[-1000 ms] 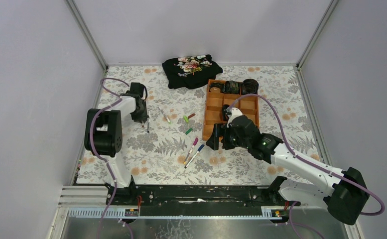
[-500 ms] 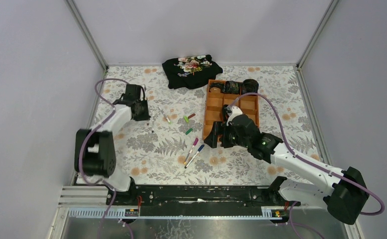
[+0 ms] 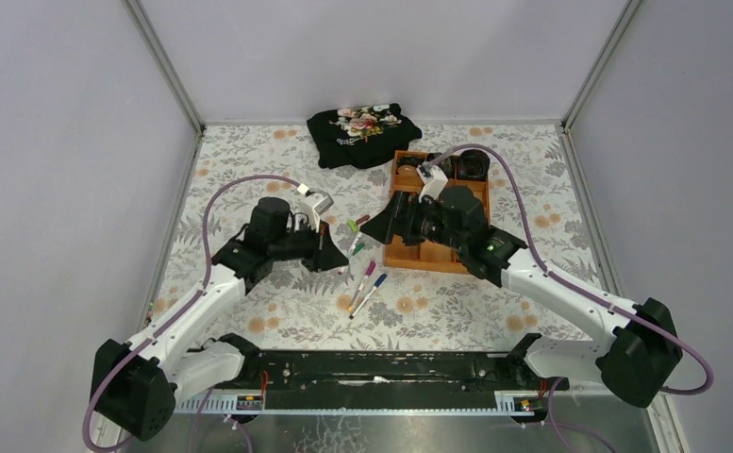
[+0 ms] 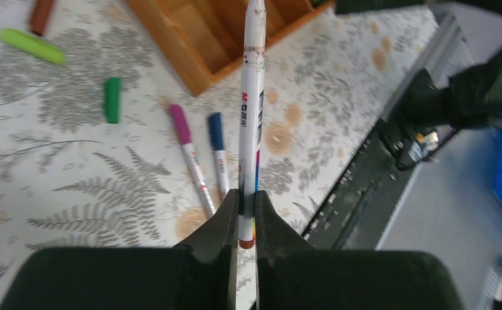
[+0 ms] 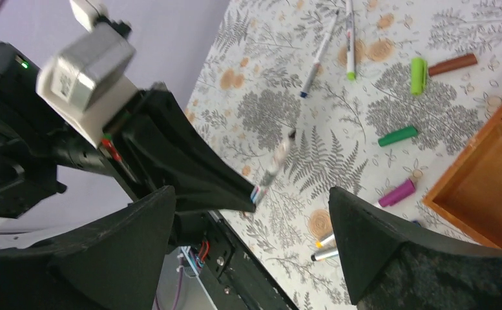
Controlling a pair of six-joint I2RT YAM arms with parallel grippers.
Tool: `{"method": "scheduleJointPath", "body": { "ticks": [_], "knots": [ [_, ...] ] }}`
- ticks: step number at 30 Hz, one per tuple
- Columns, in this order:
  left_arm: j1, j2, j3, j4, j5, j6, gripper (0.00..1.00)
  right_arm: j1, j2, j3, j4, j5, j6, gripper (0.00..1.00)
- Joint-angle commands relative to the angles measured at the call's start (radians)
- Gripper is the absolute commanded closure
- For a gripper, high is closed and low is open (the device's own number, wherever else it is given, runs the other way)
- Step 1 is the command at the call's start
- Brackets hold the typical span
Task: Insert the pens into the pen caps
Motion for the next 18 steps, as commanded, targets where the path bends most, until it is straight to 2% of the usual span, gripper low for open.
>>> {"method": "scheduleJointPath", "body": {
  "ticks": [1, 12, 18],
  "knots": [
    [-0.019, -0.044, -0.021, 0.099, 0.128, -0.027, 1.0, -0.006, 0.021, 0.07, 0.074, -0.009, 0.014, 0.07],
    [-0.029, -0.049, -0.024, 0.113, 0.18, -0.018, 1.0, -0.007, 0.13, 0.107, 0.1, -0.098, -0.041, 0.32],
    [-0.032, -0.054, -0.025, 0.115, 0.187, -0.018, 1.0, -0.006, 0.169, 0.111, 0.138, -0.157, -0.017, 0.67]
  ]
}}
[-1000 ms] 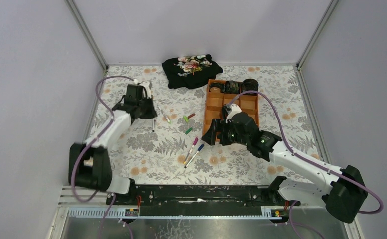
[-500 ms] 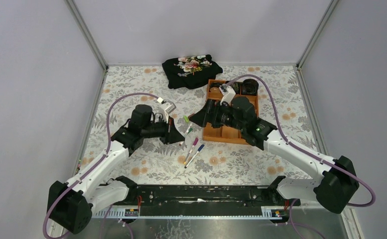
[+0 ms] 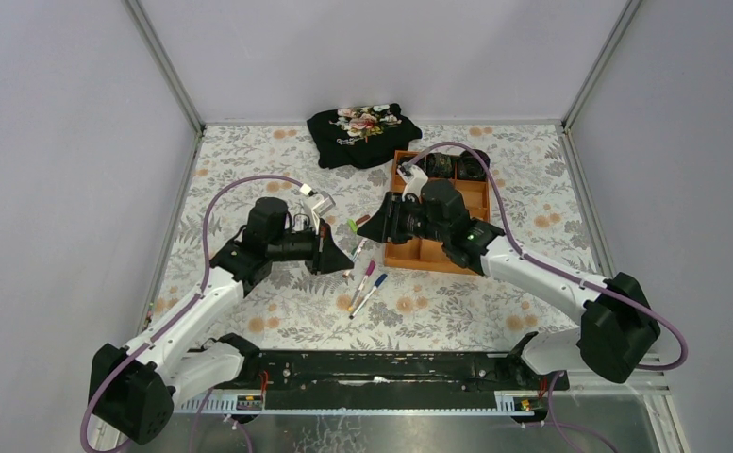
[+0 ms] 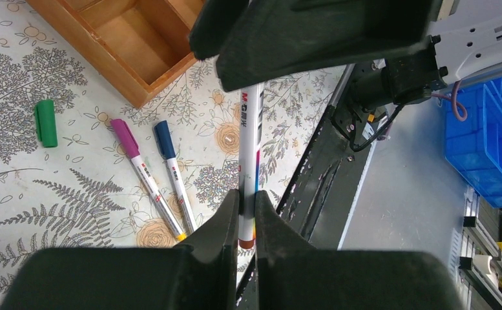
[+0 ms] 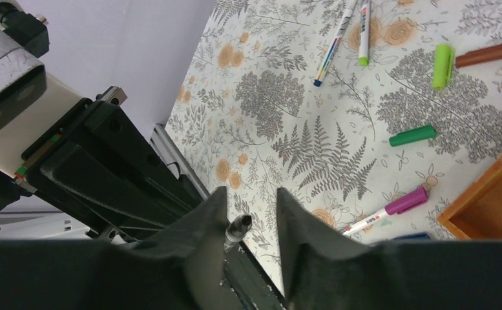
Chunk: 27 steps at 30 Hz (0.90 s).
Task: Insert the pens into the pen caps
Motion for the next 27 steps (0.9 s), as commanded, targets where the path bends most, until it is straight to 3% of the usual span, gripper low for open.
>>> {"method": "scheduleJointPath", "body": {
  "ticks": [1, 2, 4, 5, 7, 9, 12, 16, 17, 19, 20, 21, 23, 27],
  "knots": [
    [-0.008, -0.018, -0.007, 0.063, 0.033, -0.002, 1.0, -0.004, 0.016, 0.047, 0.089, -0.075, 0.004, 0.75],
    [-0.008, -0.018, -0.007, 0.062, 0.033, -0.002, 1.0, -0.005, 0.018, 0.043, 0.093, -0.08, 0.004, 0.84],
    [-0.008, -0.017, -0.009, 0.062, 0.02, -0.009, 0.8, -0.005, 0.014, 0.034, 0.111, -0.09, 0.009, 0.99],
    [-0.008, -0.014, -0.008, 0.059, 0.008, -0.009, 0.66, -0.005, 0.008, 0.026, 0.124, -0.099, 0.015, 1.0],
    [-0.008, -0.006, -0.005, 0.05, -0.011, -0.006, 0.49, -0.005, 0.001, 0.018, 0.15, -0.117, 0.024, 1.0],
    [-0.01, 0.007, 0.003, 0.036, -0.024, 0.002, 0.42, -0.004, -0.003, 0.014, 0.173, -0.137, 0.029, 1.0],
    [-0.01, 0.027, 0.012, 0.027, -0.022, 0.007, 0.51, -0.003, 0.004, 0.006, 0.201, -0.159, 0.03, 1.0],
    [-0.01, 0.019, 0.017, 0.02, -0.049, 0.012, 0.9, -0.003, 0.023, 0.006, 0.214, -0.187, 0.026, 1.0],
    [-0.009, 0.006, 0.018, 0.016, -0.085, 0.014, 0.97, -0.004, 0.028, 0.008, 0.211, -0.189, 0.018, 0.93],
    [-0.007, -0.027, 0.022, 0.003, -0.203, 0.014, 1.0, -0.003, 0.033, 0.021, 0.171, -0.163, -0.022, 0.49],
    [-0.004, -0.044, 0.023, -0.007, -0.272, 0.011, 1.0, -0.003, 0.036, 0.034, 0.123, -0.125, -0.058, 0.37],
    [0.003, -0.059, 0.023, -0.017, -0.342, 0.004, 1.0, -0.003, 0.042, 0.052, 0.073, -0.083, -0.099, 0.32],
    [0.038, -0.087, 0.022, -0.034, -0.456, -0.011, 1.0, -0.004, 0.067, 0.096, -0.036, -0.004, -0.188, 0.33],
    [0.199, -0.118, 0.024, -0.049, -0.57, -0.05, 1.0, -0.001, 0.178, 0.221, -0.219, 0.108, -0.334, 0.49]
  ]
}}
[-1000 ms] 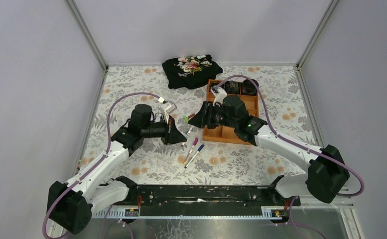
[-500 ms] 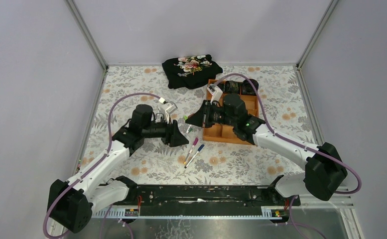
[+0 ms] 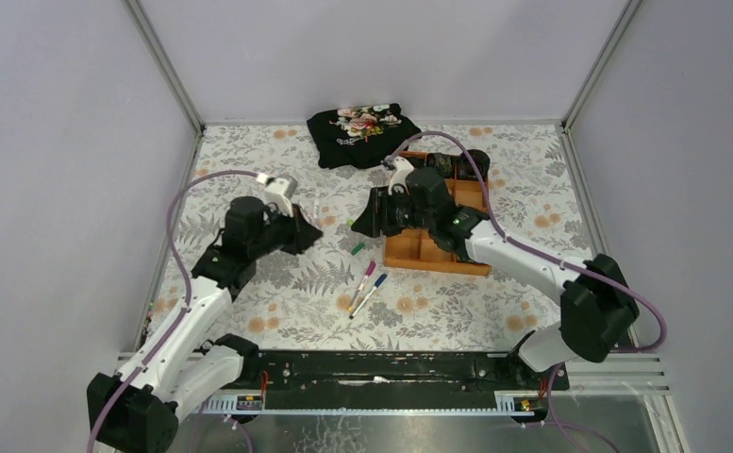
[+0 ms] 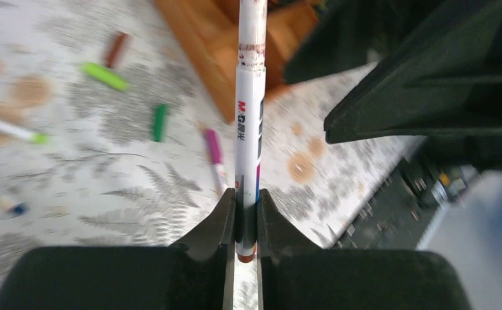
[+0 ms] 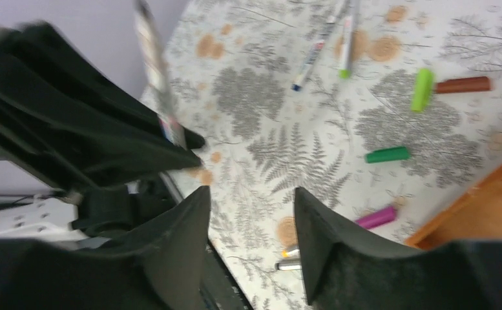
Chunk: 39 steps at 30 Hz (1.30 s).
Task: Insert the pens into the pen caps
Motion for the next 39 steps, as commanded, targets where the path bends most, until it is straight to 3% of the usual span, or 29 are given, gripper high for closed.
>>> {"method": "scheduleJointPath", "body": {
  "ticks": [1, 4, 9, 19, 26, 39],
  "knots": [
    [0.162, -0.038, 0.026, -0.025, -0.209, -0.046, 1.0, 0.006, 0.117, 0.166, -0.208, 0.152, -0.204, 0.51],
    [0.242, -0.066, 0.026, -0.035, -0.252, -0.05, 1.0, 0.013, 0.222, 0.278, -0.304, 0.196, -0.265, 0.5],
    [0.252, -0.153, 0.011, -0.049, -0.354, -0.026, 1.0, 0.039, 0.41, 0.473, -0.438, 0.293, -0.34, 0.55],
    [0.25, -0.159, 0.011, -0.054, -0.319, -0.023, 1.0, 0.043, 0.725, 0.824, -0.602, 0.354, -0.388, 0.61],
    [0.251, -0.175, 0.004, -0.046, -0.321, -0.028, 1.0, 0.044, 0.831, 0.937, -0.646, 0.364, -0.398, 0.63],
    [0.251, -0.174, 0.002, -0.045, -0.316, -0.027, 1.0, 0.046, 0.906, 0.993, -0.648, 0.343, -0.406, 0.64]
  ]
}}
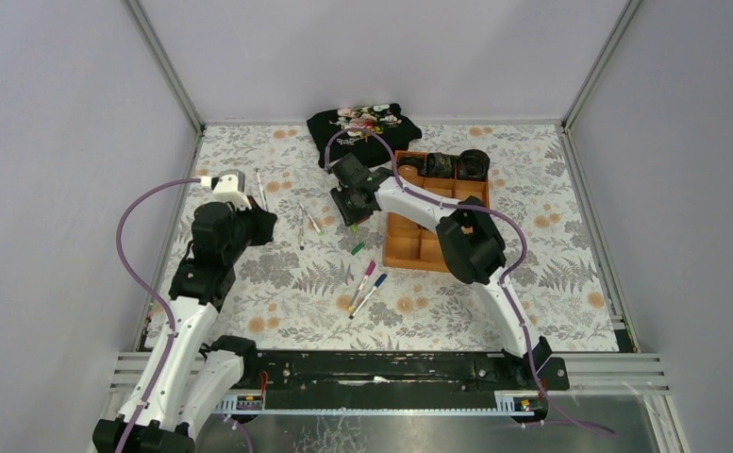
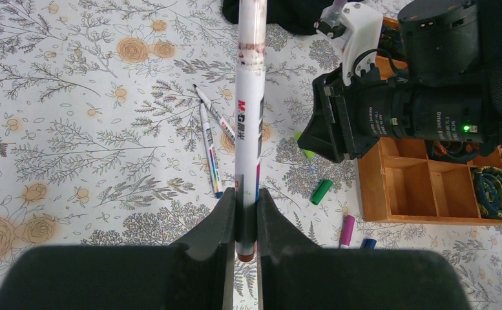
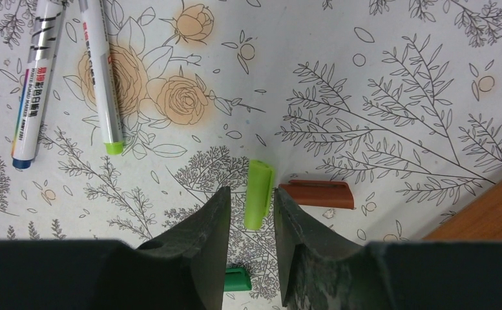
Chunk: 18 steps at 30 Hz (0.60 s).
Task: Insert the pens into the pen caps
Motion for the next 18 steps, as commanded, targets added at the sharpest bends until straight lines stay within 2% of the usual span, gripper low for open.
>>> {"method": "scheduleJointPath", "body": {
  "ticks": [1, 8, 18],
  "knots": [
    [0.004, -0.009, 0.0, 0.018, 0.005, 0.005, 1.0, 0.012, 0.011, 0.065, -0.009, -0.007, -0.018, 0.64],
    [0.004, -0.009, 0.0, 0.019, 0.01, 0.005, 1.0, 0.011, 0.057, 0.117, -0.036, 0.008, -0.039, 0.66],
    [0.004, -0.004, -0.001, 0.023, 0.034, -0.001, 1.0, 0.035, 0.069, 0.087, -0.058, 0.049, -0.065, 0.68]
  ]
}}
